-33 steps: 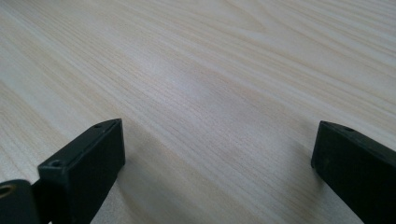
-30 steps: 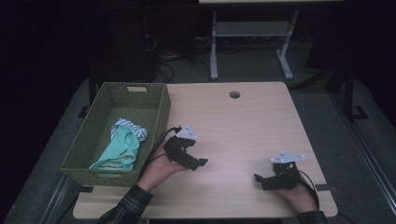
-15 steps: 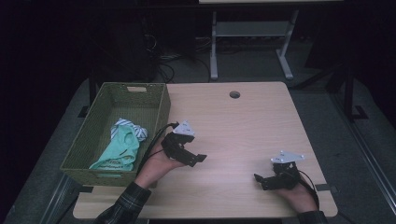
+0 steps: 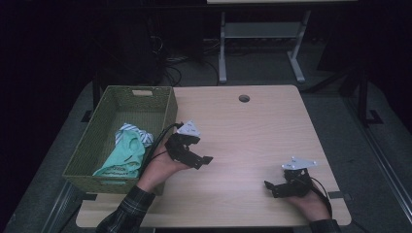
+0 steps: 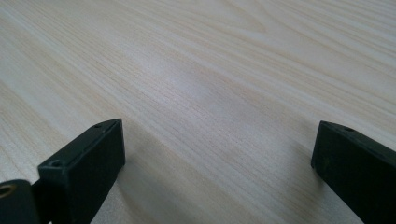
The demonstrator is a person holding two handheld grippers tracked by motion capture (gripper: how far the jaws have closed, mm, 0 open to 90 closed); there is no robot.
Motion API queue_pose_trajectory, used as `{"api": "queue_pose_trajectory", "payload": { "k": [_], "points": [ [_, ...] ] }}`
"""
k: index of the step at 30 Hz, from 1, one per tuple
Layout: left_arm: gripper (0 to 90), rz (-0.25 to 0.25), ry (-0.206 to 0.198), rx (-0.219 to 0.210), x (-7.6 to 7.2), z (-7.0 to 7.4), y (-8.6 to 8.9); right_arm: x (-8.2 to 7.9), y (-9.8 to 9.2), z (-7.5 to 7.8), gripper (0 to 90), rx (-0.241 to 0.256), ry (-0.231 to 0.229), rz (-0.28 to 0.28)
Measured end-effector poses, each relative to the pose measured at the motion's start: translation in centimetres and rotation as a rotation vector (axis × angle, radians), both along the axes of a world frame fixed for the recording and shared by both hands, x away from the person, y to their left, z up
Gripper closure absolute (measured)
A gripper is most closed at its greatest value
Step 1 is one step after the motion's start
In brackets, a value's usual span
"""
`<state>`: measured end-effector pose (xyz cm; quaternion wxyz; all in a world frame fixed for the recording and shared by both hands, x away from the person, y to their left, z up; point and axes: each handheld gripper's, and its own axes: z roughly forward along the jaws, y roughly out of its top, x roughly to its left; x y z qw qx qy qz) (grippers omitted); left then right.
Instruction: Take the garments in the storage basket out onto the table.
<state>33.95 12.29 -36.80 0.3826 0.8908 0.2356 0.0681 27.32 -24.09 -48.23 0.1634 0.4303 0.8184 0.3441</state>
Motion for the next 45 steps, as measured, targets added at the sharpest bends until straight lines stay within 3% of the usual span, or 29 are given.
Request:
{"api": "queue_pose_trajectory", "payload": {
  "k": [23,45],
  "points": [
    [14.4,0.047,-0.023,-0.027,0.5,1.9,2.7,0.0,0.0,0.0,2.3,-0.001,-0.004,0.002],
    [14.4,0.077,-0.035,-0.014,0.7,2.5,4.8,0.0,0.0,0.0,2.4,0.000,-0.003,0.002]
  ]
}}
